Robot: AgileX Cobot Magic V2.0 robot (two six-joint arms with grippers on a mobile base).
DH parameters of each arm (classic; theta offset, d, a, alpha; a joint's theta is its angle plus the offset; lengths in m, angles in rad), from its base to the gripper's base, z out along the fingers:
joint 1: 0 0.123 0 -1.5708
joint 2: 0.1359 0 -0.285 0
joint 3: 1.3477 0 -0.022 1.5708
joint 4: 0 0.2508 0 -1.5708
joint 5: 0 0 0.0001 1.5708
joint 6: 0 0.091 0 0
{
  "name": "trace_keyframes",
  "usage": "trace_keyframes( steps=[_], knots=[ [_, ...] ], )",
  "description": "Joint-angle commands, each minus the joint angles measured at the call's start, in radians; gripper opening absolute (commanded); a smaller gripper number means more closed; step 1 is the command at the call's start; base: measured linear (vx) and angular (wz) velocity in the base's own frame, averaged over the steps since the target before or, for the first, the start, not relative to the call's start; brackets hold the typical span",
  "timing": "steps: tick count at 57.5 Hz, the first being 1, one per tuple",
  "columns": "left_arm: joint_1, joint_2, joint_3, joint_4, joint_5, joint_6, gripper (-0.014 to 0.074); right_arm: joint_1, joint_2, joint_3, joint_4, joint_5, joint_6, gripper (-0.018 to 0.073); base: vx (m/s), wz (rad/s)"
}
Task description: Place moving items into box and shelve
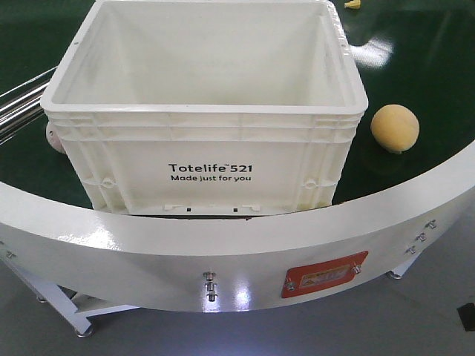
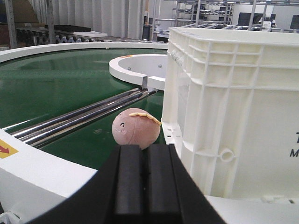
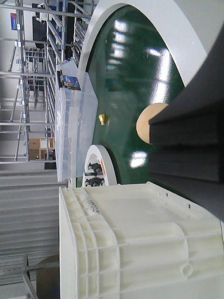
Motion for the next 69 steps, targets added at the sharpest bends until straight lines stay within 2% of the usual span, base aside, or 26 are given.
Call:
trace_keyframes(
  steps=[1, 24, 42, 47, 54, 69],
  knots=[
    [-0.002, -0.014, 0.026, -0.013, -0.083, -0.004, 0.0004, -0.006, -0.014, 0.018, -0.005, -0.084, 0.001, -0.0013, 0.0, 0.0],
    [-0.002, -0.014, 0.026, -0.013, -0.084, -0.004, 0.0004, -0.006, -0.014, 0.018, -0.012, -0.109, 0.0, -0.0013, 0.0, 0.0],
    [-0.002, -0.014, 0.005, -0.012, -0.161, -0.002, 0.0004, -0.006, -0.014, -0.001, 0.002, -0.156, -0.011, -0.0013, 0.0, 0.0],
    [-0.002, -0.014, -0.05, -0.012, -0.17, -0.002, 0.0004, -0.006, -0.014, -0.049, 0.016, -0.115, -0.009, -0.0013, 0.0, 0.0],
    [-0.002, -0.009, -0.17, -0.012, -0.122, -0.002, 0.0004, -0.006, -0.012, -0.164, 0.018, -0.015, -0.011, -0.0013, 0.0, 0.0],
    [-0.002, 0.156, -0.515, 0.0, 0.112, -0.002, 0.0004, -0.006, 0.16, -0.444, 0.017, 0.219, -0.012, -0.0013, 0.0, 0.0]
  ],
)
